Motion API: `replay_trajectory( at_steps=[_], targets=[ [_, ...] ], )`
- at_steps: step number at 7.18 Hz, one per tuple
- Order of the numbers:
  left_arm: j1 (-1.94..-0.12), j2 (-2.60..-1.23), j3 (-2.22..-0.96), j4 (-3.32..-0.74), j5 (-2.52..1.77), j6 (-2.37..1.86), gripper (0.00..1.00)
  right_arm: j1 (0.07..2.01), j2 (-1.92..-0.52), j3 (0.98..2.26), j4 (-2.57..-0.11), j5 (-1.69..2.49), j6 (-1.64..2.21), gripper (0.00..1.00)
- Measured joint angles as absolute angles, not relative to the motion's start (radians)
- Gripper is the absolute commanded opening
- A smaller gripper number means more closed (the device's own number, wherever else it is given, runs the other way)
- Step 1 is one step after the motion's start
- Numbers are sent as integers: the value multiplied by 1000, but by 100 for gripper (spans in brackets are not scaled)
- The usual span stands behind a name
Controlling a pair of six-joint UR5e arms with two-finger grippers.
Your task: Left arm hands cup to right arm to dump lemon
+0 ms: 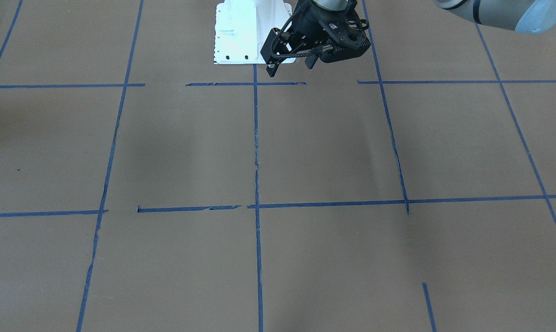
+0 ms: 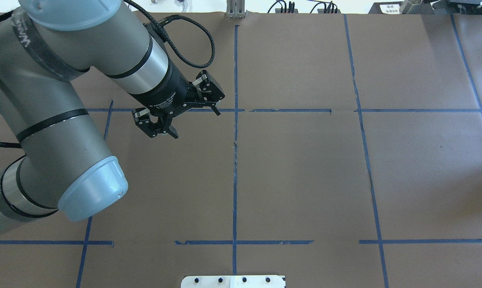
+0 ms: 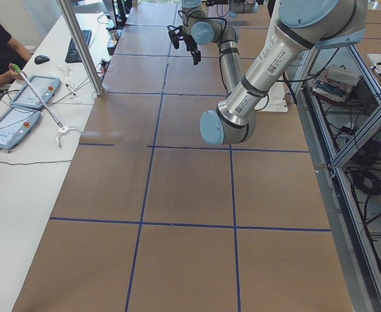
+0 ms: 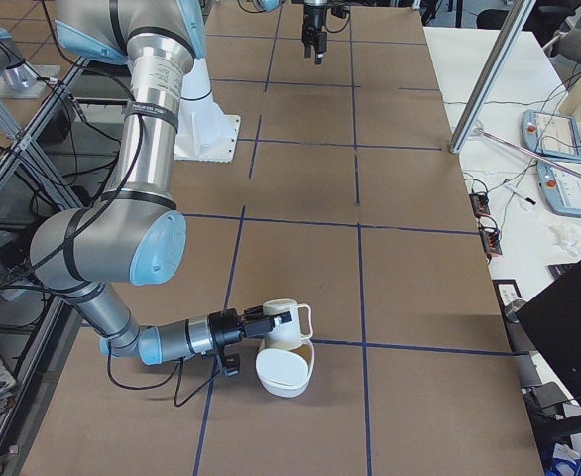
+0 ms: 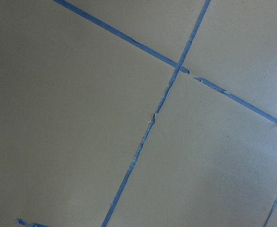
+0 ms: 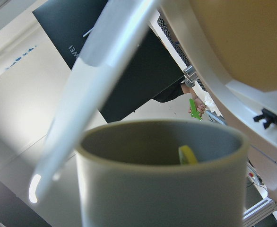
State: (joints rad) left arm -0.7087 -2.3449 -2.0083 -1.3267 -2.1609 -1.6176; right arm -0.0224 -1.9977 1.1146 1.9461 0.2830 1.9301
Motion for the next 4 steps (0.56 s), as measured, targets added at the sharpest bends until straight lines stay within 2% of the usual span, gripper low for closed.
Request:
replay_trajectory(
  at_steps=[4],
  targets=[
    [-709,-2354,-2009,-1323,-2141,-1620,100,7,-1988,1124,1955,293,2031,12]
  ],
)
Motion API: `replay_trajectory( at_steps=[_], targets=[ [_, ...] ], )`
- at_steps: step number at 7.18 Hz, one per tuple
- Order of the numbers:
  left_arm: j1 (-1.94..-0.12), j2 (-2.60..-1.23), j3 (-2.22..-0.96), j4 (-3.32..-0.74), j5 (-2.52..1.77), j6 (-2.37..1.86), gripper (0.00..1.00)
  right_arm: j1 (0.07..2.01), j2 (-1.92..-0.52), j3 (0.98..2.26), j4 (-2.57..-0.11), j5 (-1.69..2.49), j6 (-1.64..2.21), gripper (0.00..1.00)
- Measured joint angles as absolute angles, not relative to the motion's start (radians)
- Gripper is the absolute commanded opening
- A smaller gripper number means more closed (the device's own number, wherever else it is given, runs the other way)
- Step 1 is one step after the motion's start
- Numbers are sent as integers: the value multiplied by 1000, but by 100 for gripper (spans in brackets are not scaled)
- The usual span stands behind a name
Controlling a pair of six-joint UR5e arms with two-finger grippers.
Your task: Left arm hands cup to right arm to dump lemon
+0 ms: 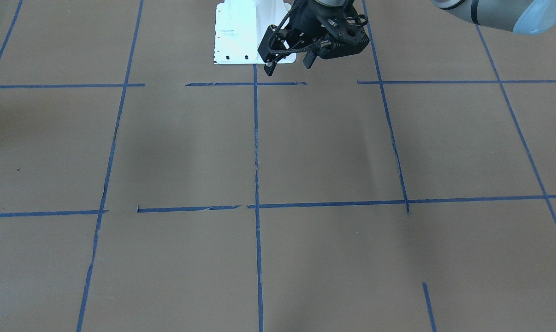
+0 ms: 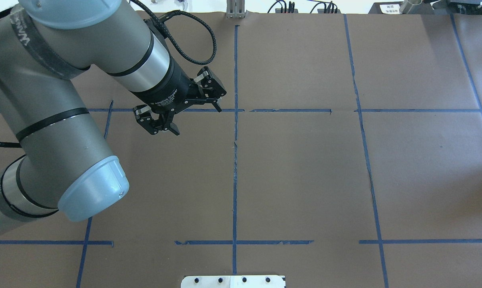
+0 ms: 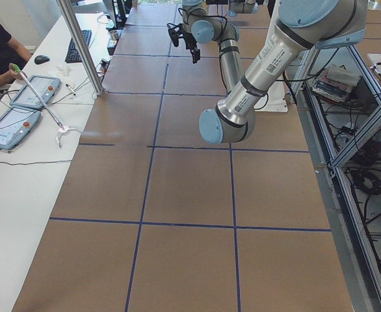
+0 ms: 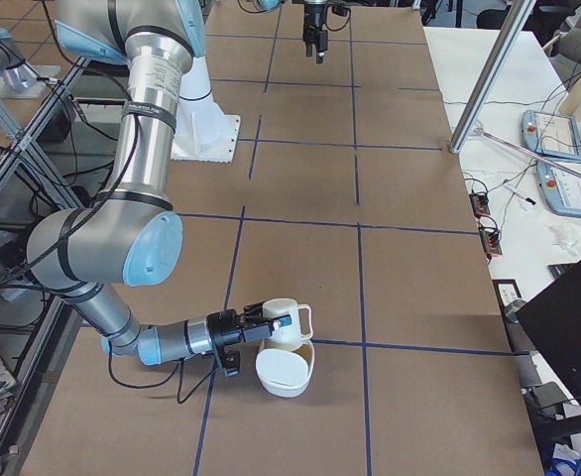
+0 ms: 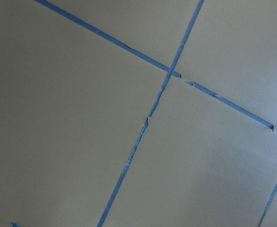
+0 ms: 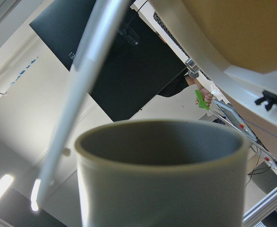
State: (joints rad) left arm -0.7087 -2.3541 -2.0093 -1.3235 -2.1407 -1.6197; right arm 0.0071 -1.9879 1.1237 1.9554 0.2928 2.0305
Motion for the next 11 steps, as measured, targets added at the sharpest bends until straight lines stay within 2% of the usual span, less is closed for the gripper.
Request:
replay_trajectory(
  at_steps=[2,3,8,10,11],
  targets=[
    [-709,-2353,-2009,-1321,-2139,-1621,100,10,-1986,1123,1955,293,2072,17],
    [-709,-2353,-2009,-1319,-2139,-1621,100,9,-1990,1121,1938,294,2078,11],
    [-708,-2348,-2011,-1318,-2138,-1622,100,-35,-2013,1125,1599,328,2062,11],
    [-708,-2343,-2010,-1319,-2138,-1621,100,-31,-2008,1204,1363,348,1986,10],
    [-708,-2340,-2010,-1319,-2138,-1621,100,-25,-2004,1303,1223,362,1876,10]
  ],
)
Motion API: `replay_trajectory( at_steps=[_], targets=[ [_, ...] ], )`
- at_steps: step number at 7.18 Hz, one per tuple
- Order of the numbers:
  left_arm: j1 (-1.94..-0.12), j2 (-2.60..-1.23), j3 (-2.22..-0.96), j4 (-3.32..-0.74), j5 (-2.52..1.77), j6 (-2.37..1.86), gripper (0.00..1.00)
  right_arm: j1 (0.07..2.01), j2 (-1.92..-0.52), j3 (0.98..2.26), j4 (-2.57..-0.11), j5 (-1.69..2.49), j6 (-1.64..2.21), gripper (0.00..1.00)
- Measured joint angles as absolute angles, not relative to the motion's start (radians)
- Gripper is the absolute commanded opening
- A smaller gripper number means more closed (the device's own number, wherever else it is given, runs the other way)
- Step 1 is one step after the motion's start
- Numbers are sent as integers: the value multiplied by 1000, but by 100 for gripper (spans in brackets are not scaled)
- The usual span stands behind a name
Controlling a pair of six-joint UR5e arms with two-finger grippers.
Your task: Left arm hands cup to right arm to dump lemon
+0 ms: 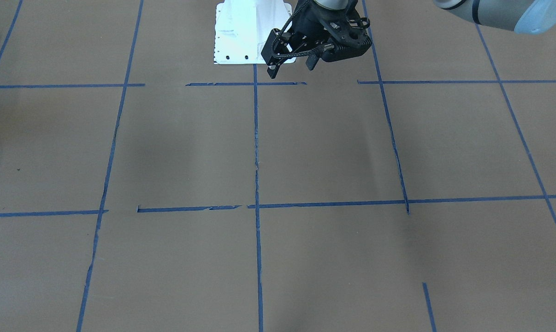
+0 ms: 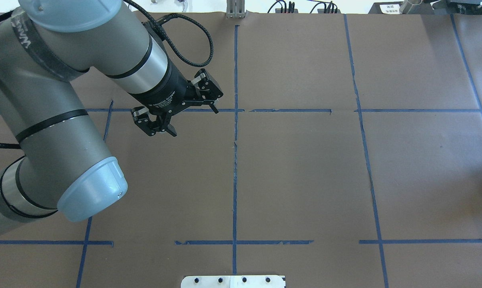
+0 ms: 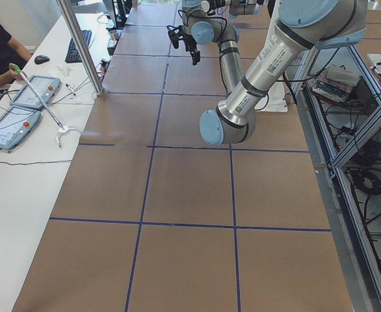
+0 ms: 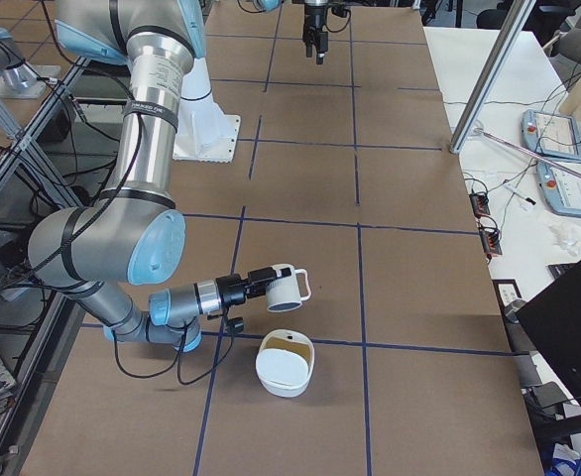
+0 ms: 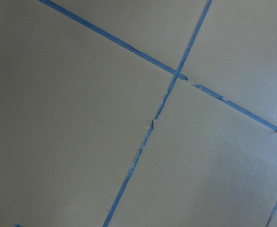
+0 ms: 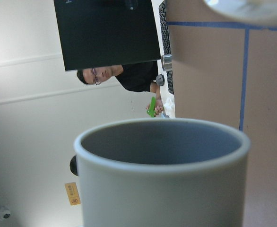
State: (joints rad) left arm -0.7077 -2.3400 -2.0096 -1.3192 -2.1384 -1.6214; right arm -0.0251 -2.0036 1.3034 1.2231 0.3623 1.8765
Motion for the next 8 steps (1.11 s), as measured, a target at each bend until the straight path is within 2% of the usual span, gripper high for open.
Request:
replay_trajectory(
  at_steps=[2,3,6,8],
  targets=[
    [-707,-2333,-2009,-1319,-2138,-1621,100,-21,-1931,1546,810,369,1623,10],
    [-707,-2329,-2010,-1319,-2138,-1621,100,-6,-1843,1606,601,369,1530,10],
    [-708,-2315,-2009,-1319,-2139,-1620,100,124,-1491,1644,-27,428,1335,16],
    [-708,-2312,-2008,-1320,-2138,-1619,100,205,-1327,1663,-404,504,1294,17]
  ],
)
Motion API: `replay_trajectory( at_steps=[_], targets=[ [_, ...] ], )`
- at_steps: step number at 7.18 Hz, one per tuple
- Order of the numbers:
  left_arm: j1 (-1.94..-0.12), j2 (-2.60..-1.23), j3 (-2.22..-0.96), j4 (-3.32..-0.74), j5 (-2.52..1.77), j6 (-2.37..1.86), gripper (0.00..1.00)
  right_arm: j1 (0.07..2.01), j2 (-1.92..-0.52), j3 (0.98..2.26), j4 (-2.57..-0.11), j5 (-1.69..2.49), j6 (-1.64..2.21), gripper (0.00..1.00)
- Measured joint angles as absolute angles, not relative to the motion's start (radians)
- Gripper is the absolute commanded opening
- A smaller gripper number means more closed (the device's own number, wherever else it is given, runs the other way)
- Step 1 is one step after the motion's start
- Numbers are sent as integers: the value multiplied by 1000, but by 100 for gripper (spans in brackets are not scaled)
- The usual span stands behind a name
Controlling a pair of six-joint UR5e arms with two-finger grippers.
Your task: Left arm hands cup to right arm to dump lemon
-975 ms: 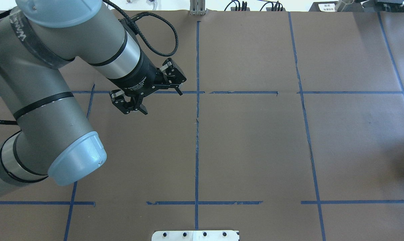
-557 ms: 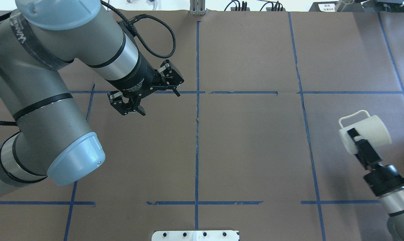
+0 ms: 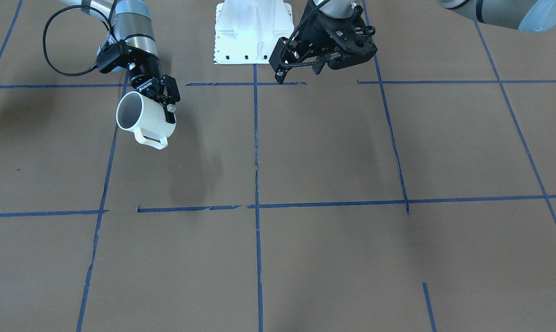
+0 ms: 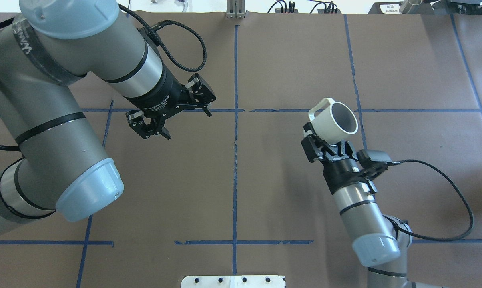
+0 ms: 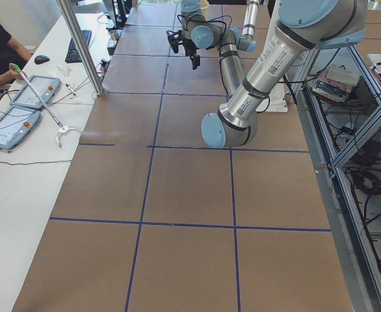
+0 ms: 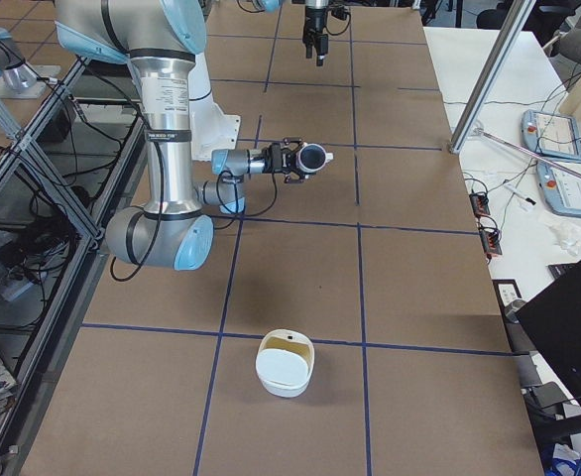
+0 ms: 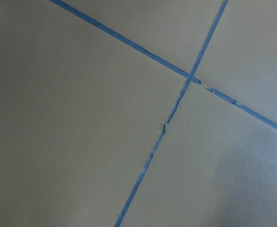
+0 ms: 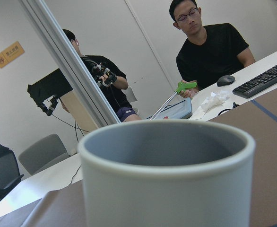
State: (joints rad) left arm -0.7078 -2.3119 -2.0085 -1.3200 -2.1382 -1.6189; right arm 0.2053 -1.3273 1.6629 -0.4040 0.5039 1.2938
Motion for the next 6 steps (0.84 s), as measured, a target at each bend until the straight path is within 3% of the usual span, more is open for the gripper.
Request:
replay_trajectory(
  at_steps=[3,6],
  targets=[
    [-707,-2336,-1989,-1324,-2110,-1616,100,243,-1094,1659,-916,550,1258,17],
    [-707,-2409,-1907,-1322,-2094,-1617,100,204,-955,1531,-1031,407,1249,20]
  ],
)
